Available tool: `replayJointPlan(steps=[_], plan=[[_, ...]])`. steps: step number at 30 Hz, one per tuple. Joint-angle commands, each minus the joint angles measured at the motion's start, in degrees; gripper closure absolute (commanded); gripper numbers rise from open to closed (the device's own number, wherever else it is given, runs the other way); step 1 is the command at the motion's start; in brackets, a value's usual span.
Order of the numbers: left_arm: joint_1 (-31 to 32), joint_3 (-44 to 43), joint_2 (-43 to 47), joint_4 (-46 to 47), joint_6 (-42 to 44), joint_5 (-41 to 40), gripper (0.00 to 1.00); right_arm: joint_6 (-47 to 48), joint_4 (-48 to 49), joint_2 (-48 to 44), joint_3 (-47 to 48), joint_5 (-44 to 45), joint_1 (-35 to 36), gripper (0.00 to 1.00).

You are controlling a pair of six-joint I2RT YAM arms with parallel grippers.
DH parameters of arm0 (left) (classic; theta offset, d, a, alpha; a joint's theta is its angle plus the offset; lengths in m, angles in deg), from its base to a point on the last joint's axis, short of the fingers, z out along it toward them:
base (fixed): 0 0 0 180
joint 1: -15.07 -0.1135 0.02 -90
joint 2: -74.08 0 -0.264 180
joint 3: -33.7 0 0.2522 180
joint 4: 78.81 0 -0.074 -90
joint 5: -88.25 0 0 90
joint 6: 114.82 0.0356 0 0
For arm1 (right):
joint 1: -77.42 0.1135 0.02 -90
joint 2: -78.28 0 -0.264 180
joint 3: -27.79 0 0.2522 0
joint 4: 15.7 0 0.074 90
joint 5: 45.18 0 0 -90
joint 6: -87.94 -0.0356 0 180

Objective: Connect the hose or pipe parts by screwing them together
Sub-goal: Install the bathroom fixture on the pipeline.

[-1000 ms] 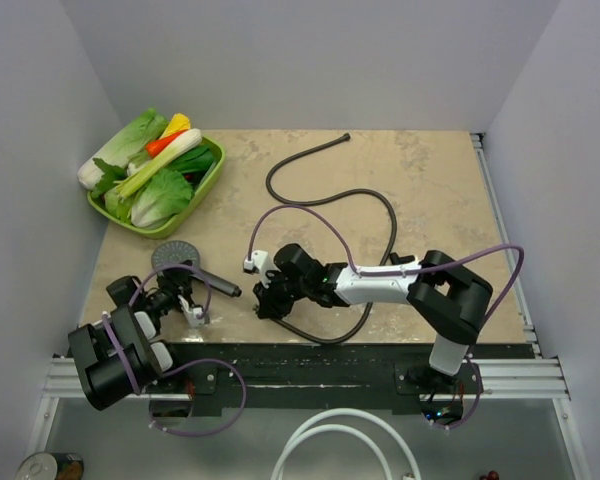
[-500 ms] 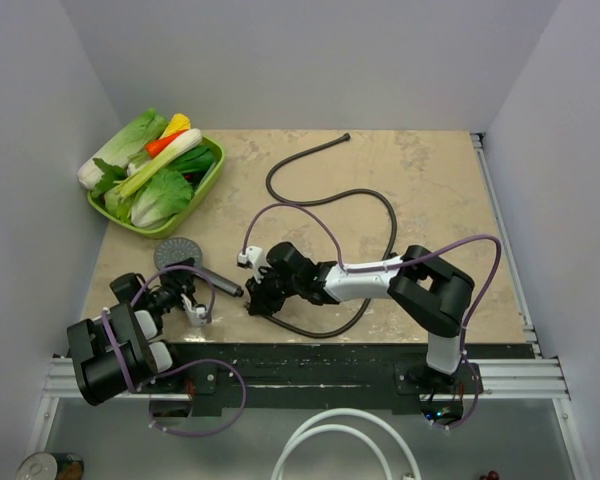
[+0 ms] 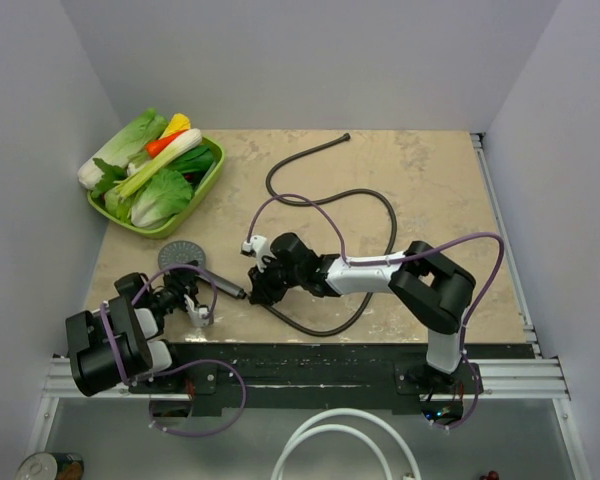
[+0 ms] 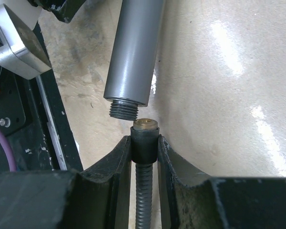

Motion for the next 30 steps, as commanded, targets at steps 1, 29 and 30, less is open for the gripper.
replayJointPlan(steps=[1, 29, 30], plan=[[0.38, 17.02, -0.95, 4.2, 42.08, 2.57, 1.0, -0.2, 1.52, -1.59, 0.79, -1.61, -0.65, 0.78], [5.74, 17.2, 0.62, 5.35, 42.08, -0.41, 1.0, -2.92, 3.28, 0.95, 4.74, -5.39, -0.65, 0.78], [5.74, 17.2, 0.63, 5.26, 42.08, -0.5, 1.0, -3.19, 3.37, 1.39, 4.83, -5.74, -0.56, 0.78]])
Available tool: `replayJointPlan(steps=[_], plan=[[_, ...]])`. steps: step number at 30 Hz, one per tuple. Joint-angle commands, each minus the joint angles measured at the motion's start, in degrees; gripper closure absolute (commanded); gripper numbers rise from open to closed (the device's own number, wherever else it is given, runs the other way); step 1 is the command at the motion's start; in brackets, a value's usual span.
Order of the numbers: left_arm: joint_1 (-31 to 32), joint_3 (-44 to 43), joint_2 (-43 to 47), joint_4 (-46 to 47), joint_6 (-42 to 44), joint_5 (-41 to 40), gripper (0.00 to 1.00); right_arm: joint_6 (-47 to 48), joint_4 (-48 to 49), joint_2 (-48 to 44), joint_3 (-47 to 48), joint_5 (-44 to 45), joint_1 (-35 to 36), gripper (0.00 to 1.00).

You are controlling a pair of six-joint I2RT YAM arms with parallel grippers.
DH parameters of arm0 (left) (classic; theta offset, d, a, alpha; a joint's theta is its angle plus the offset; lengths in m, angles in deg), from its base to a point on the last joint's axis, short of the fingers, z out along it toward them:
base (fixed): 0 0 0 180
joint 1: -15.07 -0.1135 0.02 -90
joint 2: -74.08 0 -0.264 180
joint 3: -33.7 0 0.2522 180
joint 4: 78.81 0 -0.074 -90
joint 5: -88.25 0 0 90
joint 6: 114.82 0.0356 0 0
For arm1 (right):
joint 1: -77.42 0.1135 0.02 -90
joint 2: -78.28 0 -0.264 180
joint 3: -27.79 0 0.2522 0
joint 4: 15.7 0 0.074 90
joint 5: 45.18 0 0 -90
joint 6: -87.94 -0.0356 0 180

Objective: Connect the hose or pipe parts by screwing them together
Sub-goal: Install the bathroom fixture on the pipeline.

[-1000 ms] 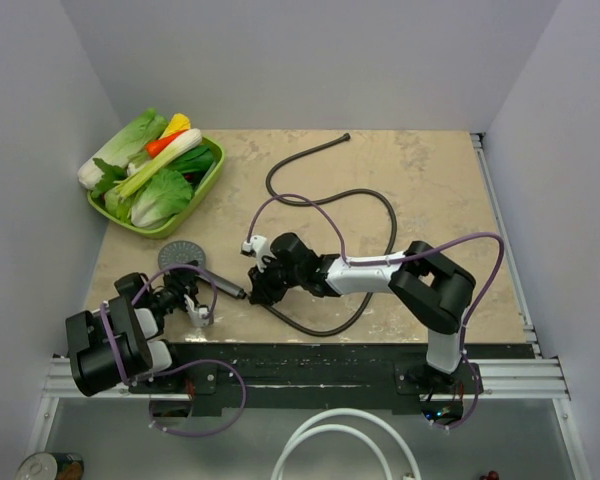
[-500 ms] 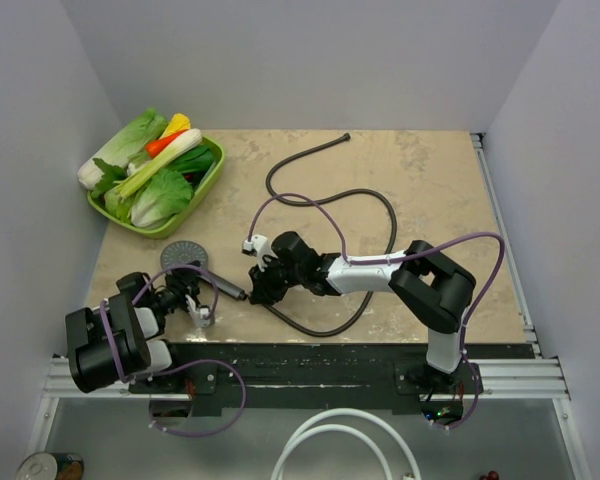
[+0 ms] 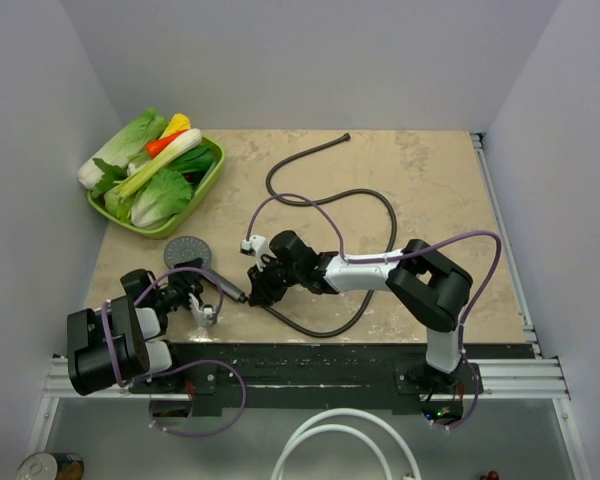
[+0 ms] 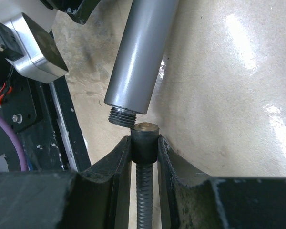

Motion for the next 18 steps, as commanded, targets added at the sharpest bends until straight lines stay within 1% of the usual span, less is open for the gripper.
replayJointPlan(steps=[1, 6, 11, 14, 18], plan=[[1.21, 17.2, 1.17, 2.05, 42.17, 2.56, 1.0, -1.92, 4.88, 0.61, 3.56, -2.38, 0.38, 0.78], [1.21, 17.2, 1.17, 2.14, 41.9, 0.19, 1.0, -1.31, 4.08, -0.01, 1.91, -1.94, 0.73, 0.78], [1.21, 17.2, 1.17, 2.22, 41.99, 0.53, 1.0, -1.57, 5.22, -1.68, -0.04, -0.71, 0.82, 0.78], [1.39, 17.29, 1.17, 3.19, 41.99, -0.08, 1.0, -1.92, 5.58, -1.15, 0.66, -0.88, 0.73, 0.78], [1.3, 17.29, 1.26, 3.98, 41.9, -2.79, 1.0, -2.54, 5.75, -0.8, 1.81, -1.5, 0.73, 0.79]])
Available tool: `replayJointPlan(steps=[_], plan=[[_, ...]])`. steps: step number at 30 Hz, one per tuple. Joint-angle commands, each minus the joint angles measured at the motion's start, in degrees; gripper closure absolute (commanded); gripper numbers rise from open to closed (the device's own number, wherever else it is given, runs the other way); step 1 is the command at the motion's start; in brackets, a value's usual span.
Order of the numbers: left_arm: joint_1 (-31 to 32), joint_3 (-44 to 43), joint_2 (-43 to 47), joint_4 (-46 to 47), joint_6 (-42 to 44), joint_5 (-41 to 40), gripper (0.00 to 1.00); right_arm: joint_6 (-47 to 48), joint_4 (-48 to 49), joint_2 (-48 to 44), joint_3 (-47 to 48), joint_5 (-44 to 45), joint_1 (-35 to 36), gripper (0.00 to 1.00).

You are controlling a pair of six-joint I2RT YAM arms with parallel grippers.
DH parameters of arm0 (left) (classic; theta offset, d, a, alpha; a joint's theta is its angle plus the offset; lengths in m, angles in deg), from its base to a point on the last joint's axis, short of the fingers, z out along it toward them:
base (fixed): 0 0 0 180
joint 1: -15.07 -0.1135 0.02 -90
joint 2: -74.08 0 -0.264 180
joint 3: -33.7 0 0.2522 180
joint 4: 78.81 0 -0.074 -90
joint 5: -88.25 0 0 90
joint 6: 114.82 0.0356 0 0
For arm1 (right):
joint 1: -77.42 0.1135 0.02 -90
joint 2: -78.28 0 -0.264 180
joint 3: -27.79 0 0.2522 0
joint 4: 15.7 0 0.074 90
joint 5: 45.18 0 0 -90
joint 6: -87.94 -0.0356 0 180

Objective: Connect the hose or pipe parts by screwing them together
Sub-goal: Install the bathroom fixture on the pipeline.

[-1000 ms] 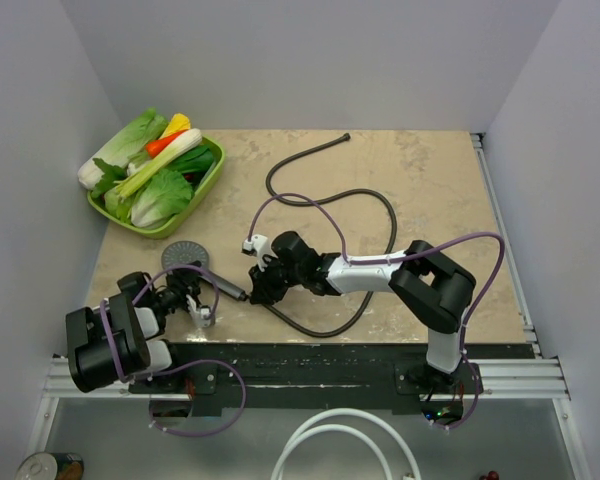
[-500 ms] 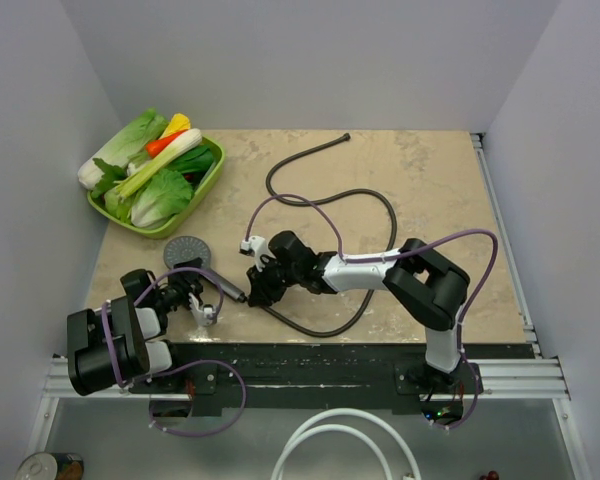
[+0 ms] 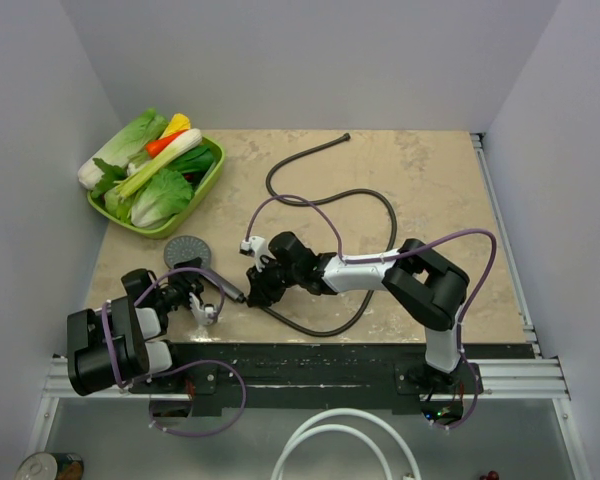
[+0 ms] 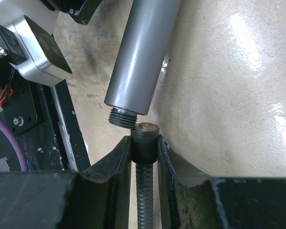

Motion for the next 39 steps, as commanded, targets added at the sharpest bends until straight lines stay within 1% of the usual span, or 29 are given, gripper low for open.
replayJointPlan(steps=[1, 9, 18, 28, 39], plan=[[0.65, 17.38, 0.82, 3.67, 41.93, -0.7, 1.0, -1.38, 4.09, -2.18, 1.72, -0.89, 0.51, 0.79], [0.56, 17.29, 0.83, 4.03, 41.75, -3.17, 1.0, -0.41, 2.86, -4.46, -1.35, -1.15, 0.86, 0.79], [0.56, 17.29, 1.17, 3.24, 41.57, -4.14, 1.0, -1.73, 4.62, -3.58, -2.23, -0.98, 1.74, 0.79], [0.56, 17.2, 2.84, 1.48, 41.66, -3.35, 1.0, -0.94, 3.39, -0.07, 1.89, -0.01, 1.74, 0.8], [0.56, 17.11, 3.46, 0.25, 41.66, -2.46, 1.0, -0.76, 4.18, 2.22, 3.3, 2.18, 1.57, 0.8]])
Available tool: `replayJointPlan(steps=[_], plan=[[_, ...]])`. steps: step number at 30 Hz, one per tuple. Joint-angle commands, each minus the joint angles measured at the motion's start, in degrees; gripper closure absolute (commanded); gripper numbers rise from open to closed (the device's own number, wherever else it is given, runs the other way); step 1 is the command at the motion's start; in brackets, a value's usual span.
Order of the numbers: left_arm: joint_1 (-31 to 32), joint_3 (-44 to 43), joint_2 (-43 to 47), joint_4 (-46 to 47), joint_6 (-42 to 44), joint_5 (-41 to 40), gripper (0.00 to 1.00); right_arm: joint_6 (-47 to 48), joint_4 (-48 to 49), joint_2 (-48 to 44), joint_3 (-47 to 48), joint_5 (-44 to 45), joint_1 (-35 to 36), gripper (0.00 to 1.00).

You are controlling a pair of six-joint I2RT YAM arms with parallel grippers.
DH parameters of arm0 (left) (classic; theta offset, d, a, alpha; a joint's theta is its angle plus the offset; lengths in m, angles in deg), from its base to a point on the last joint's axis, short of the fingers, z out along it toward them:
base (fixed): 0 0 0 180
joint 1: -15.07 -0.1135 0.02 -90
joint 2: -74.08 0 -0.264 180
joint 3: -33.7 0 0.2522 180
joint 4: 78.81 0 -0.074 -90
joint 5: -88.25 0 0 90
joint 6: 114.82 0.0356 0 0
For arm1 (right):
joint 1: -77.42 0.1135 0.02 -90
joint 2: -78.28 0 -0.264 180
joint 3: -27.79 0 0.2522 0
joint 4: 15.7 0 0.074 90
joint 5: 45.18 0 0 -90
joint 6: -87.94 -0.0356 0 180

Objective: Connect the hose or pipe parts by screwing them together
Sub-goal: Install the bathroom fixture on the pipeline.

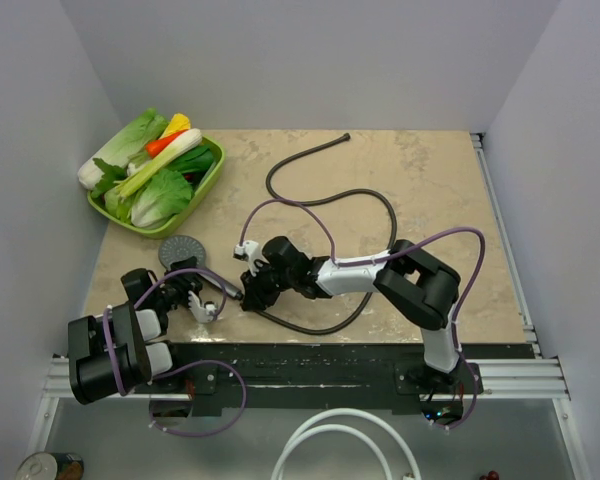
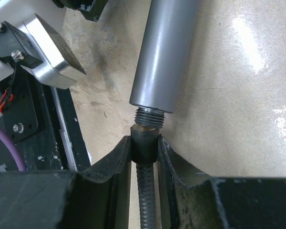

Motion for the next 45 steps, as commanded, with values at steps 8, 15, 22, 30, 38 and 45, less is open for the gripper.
replayJointPlan(steps=[8, 15, 22, 30, 38, 45], plan=[[0.21, 17.03, 0.66, 1.53, 41.62, 2.91, 1.0, 0.13, 3.2, -2.25, 0.83, 1.88, -1.11, 0.81], [0.3, 17.11, 0.14, 1.97, 41.62, 3.26, 1.0, -0.31, 4.43, -2.78, 0.21, 2.49, -1.28, 0.81], [0.3, 17.2, 0.31, 2.59, 41.62, 3.35, 1.0, -1.8, 7.16, -3.39, -0.23, 2.41, -1.37, 0.81], [0.38, 17.2, 0.31, 2.41, 41.62, 3.18, 1.0, -1.8, 6.63, -4.36, -0.14, 5.04, -1.37, 0.82], [0.3, 17.2, 0.22, 2.41, 41.62, 3.26, 1.0, -2.5, 7.16, -4.89, -1.02, 6.54, -1.46, 0.82], [0.3, 17.2, 0.22, 2.33, 41.62, 3.35, 1.0, -3.56, 9.26, -5.15, -1.37, 6.63, -1.46, 0.83]])
